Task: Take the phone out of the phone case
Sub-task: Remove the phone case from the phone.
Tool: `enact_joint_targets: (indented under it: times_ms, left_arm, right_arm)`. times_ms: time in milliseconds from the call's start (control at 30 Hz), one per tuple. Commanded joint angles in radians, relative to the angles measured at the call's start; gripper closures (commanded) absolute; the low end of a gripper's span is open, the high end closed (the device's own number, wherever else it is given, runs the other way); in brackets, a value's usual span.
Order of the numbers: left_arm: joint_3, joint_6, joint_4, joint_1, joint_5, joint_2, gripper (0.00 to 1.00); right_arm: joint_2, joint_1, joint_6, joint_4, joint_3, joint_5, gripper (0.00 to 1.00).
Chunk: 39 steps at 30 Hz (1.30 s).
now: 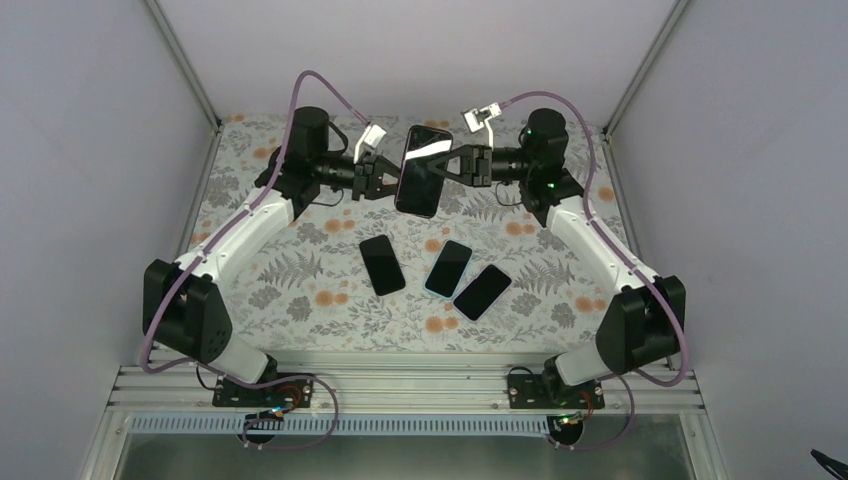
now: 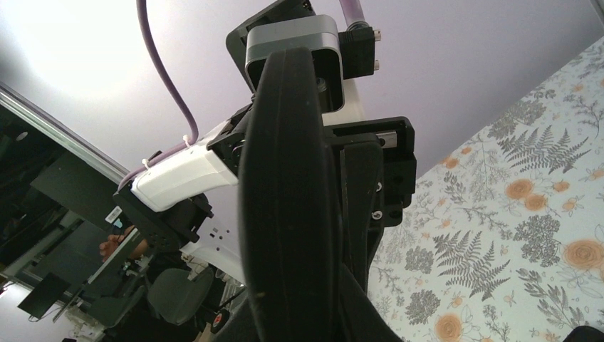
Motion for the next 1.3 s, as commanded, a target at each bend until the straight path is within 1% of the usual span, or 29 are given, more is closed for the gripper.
enact_joint_targets:
  times_ms: [0,33,133,167,233,267,333,433,533,600,667,800,900,1000,1200,1267]
  left_arm:
    - [-0.012,-0.102,0.206,-0.001,-0.062,-0.021,0.96]
    - [-0.017,-0.116,0.218,0.004,-0.064,-0.02,0.97]
    - [-0.04,-0.175,0.267,0.02,-0.068,-0.013,0.98]
    - [-0.05,-0.196,0.287,0.026,-0.068,-0.012,0.98]
    - [-0.067,-0.235,0.322,0.035,-0.07,-0.008,0.98]
    - [-0.074,-0.25,0.335,0.038,-0.072,-0.005,0.98]
    - [-0.087,-0.28,0.358,0.046,-0.076,0.001,0.98]
    - [-0.102,-0.31,0.376,0.056,-0.084,0.009,0.98]
    - [-0.105,-0.314,0.363,0.066,-0.104,0.015,0.98]
    - [-0.104,-0.329,0.354,0.072,-0.117,0.02,0.98]
    - [-0.1,-0.345,0.344,0.078,-0.125,0.025,0.98]
    - [-0.064,-0.341,0.206,0.083,-0.23,0.032,0.98]
    - [-0.038,-0.345,0.11,0.084,-0.324,0.036,0.98]
    - [-0.027,-0.376,0.057,0.085,-0.4,0.04,0.98]
    - [-0.034,-0.457,0.0,0.095,-0.482,0.057,0.98]
    - [-0.041,-0.488,-0.001,0.101,-0.486,0.064,0.98]
  right_arm:
    - [0.023,0.04,0.001,-0.071,0.011,-0.124,0.82]
    - [0.021,0.034,0.004,-0.072,0.014,-0.119,0.8]
    - [0.015,0.009,0.004,-0.091,0.025,-0.095,0.68]
    - [0.014,0.0,0.003,-0.098,0.029,-0.083,0.63]
    - [0.011,-0.014,-0.013,-0.123,0.041,-0.064,0.47]
    - [0.011,-0.02,-0.02,-0.133,0.045,-0.058,0.41]
    - [0.008,-0.03,-0.024,-0.139,0.049,-0.047,0.34]
    - [0.003,-0.043,-0.053,-0.164,0.056,-0.025,0.25]
    - [0.003,-0.048,-0.157,-0.267,0.094,0.034,0.21]
    - [0.001,-0.048,-0.26,-0.38,0.136,0.102,0.17]
    - [0.0,-0.047,-0.352,-0.458,0.176,0.181,0.16]
    - [-0.005,-0.039,-0.515,-0.569,0.223,0.328,0.1]
    - [-0.01,-0.016,-0.604,-0.619,0.247,0.438,0.1]
    - [-0.019,0.04,-0.691,-0.64,0.262,0.579,0.11]
    - [0.008,0.19,-0.853,-0.67,0.298,0.905,0.16]
    - [0.019,0.237,-0.896,-0.664,0.292,1.028,0.17]
